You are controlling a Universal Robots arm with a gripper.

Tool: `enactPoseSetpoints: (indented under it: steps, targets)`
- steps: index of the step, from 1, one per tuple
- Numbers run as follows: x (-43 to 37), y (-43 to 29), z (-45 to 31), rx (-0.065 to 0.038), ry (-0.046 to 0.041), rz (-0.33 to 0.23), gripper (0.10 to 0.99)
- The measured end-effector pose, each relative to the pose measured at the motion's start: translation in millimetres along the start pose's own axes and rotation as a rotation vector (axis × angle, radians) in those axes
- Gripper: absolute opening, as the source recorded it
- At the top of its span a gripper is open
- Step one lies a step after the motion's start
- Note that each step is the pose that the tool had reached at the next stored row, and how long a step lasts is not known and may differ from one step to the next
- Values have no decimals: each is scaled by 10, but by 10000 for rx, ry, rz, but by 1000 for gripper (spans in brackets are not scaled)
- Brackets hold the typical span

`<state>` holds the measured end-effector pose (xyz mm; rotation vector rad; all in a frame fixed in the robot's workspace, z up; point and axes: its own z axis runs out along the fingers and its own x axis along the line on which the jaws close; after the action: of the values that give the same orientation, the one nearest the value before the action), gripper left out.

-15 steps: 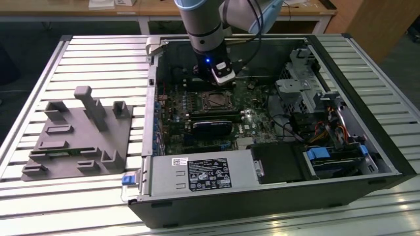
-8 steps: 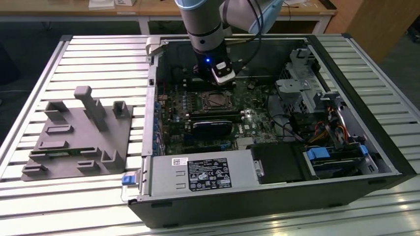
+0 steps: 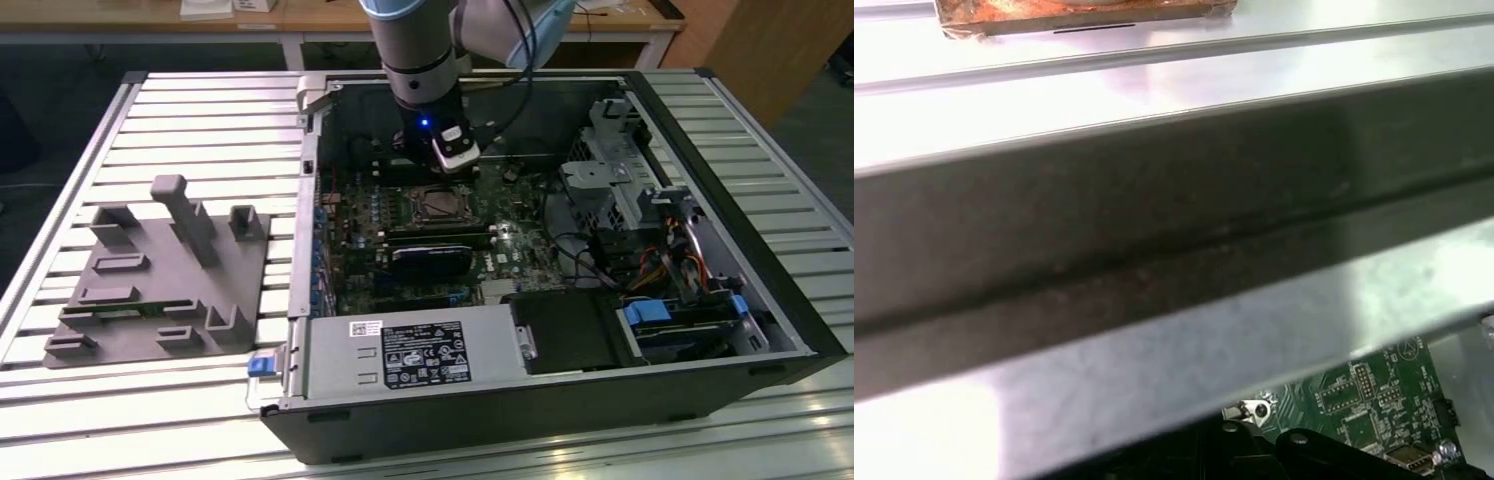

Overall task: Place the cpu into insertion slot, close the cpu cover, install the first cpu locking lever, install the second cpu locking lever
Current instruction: 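Install the first cpu locking lever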

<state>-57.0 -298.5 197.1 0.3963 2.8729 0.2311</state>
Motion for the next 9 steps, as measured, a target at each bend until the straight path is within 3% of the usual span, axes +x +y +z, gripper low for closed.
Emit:
enactPoseSetpoints:
  steps: [5,9]
  targets:
    - [-13,2,3,11,38,6,106]
    - [-14,3,3,-56,99,31,106]
